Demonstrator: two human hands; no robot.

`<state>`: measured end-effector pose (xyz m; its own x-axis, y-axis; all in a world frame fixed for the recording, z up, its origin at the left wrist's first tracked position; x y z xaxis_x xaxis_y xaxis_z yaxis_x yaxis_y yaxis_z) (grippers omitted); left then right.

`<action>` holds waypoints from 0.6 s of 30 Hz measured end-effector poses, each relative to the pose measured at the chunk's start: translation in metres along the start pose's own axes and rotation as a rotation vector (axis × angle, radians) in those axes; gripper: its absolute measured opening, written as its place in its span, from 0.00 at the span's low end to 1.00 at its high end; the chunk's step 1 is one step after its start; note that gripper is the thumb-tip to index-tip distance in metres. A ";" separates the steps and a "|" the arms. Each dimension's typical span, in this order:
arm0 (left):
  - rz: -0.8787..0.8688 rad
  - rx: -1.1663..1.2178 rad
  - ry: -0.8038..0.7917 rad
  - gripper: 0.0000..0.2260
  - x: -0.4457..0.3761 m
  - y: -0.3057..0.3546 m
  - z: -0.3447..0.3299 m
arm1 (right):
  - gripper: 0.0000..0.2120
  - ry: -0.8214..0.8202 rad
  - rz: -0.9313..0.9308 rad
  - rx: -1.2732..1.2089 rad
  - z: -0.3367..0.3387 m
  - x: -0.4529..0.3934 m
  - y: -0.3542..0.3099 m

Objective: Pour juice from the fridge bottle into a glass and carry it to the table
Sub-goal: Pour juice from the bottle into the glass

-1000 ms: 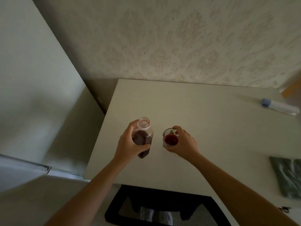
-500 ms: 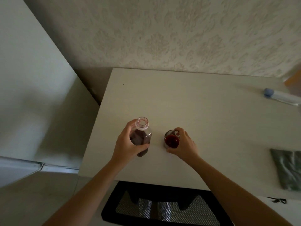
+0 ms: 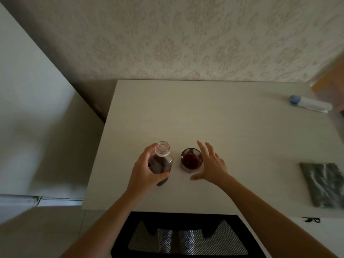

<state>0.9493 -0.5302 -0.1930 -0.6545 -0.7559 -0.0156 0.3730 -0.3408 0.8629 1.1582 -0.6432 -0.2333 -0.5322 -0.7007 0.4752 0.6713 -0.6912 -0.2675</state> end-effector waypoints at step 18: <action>0.011 -0.011 0.000 0.38 0.004 0.007 -0.012 | 0.15 0.173 -0.032 0.015 -0.011 0.002 0.039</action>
<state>0.9570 -0.5426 -0.1928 -0.6500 -0.7599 -0.0063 0.3873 -0.3385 0.8576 1.1772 -0.6737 -0.2518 -0.6332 -0.6996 0.3311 0.6600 -0.7115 -0.2412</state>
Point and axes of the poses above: each hand's wrist, its own x-axis away from the middle knuckle, its own z-axis out of the back of the hand, y = z × x, the point moved 3 cm from there along -x, towards the middle knuckle, and after that the axes turned 7 degrees about -z, right-handed, at the moved point
